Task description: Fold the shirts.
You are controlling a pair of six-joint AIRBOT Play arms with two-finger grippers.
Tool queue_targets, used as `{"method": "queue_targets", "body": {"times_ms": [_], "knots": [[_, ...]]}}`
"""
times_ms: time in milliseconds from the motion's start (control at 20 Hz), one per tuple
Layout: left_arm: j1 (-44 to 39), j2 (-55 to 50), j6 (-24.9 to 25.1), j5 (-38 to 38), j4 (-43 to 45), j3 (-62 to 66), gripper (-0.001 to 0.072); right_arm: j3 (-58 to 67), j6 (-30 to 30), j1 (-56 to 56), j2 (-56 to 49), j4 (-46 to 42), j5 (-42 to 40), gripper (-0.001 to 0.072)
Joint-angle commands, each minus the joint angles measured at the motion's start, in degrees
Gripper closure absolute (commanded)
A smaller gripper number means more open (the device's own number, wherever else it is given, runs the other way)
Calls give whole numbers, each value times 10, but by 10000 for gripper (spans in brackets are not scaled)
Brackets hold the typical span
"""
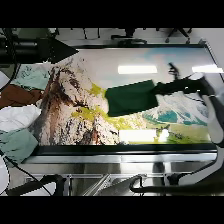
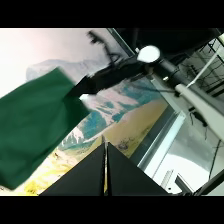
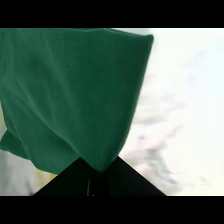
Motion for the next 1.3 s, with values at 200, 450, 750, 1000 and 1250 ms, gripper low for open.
{"method": "queue_targets", "body": {"times_ms": [200, 450, 750, 1000, 1250], "knots": [[-30, 0, 76, -10, 1, 0, 691, -78, 124, -311, 155, -187, 9, 694], [-94, 0, 117, -9, 1, 0, 691, -251, 196, -429, 261, -276, 4, 694], [-127, 0, 122, -10, 5, 0, 691, -378, 235, -447, 280, -283, 1, 692], [-103, 0, 122, -9, 5, 0, 691, -256, 241, -449, 278, -359, 80, 338], [-42, 0, 121, 29, 3, 1, 691, -26, 265, -446, 280, -265, 92, 354]]}}
